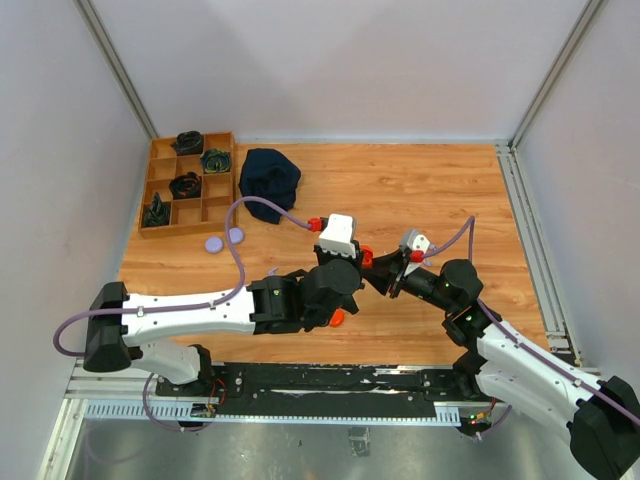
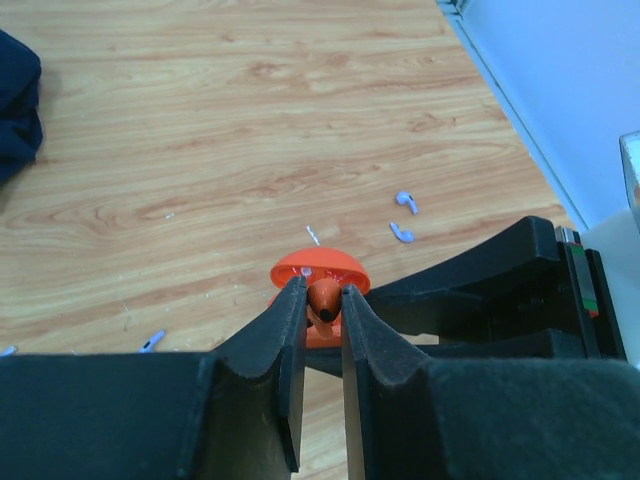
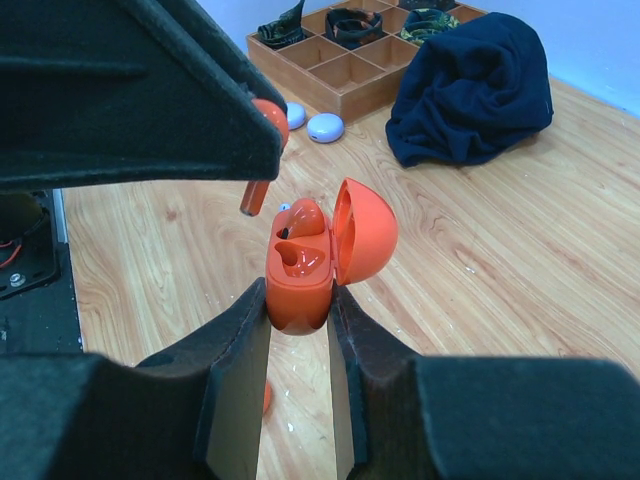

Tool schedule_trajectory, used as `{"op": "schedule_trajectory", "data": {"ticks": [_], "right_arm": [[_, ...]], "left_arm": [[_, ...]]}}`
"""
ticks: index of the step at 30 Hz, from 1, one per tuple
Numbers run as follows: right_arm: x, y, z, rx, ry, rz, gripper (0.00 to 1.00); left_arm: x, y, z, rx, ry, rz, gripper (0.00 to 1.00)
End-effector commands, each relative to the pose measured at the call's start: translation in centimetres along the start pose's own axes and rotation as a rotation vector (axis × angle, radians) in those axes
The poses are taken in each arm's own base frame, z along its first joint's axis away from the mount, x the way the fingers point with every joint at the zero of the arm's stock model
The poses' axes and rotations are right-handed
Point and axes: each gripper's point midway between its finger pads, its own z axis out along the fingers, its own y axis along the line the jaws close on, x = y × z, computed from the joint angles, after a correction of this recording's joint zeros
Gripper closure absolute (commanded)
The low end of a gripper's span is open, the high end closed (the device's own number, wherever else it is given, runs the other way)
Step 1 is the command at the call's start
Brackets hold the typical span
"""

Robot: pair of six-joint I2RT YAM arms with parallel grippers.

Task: Insert the wireless bluetooth earbuds into the charging case
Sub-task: Place the earbud in the charging case.

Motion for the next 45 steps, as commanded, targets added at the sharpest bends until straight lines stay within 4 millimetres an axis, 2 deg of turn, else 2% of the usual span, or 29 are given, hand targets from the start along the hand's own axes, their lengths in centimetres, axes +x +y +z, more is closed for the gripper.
{"op": "schedule_trajectory", "data": {"ticks": [1,26,45], "right_arm": [[-3.1,0.1,0.3,-0.005,-0.083,-0.021,0.93],[-3.5,0.3,0.3,-0.013,-0.095,-0.020,0.93],[-3.7,0.3,0.2,-0.012,-0.100,-0.022,0.93]], "left_arm": [[-2.0,0.2,0.0,-0.026,-0.103,-0.016,0.82],[-0.2,-0.7,0.3,0.050,-0.107,0.027,0.81],[1.5,-0.2,0.6,0.040,-0.076,0.081,0.81]]}}
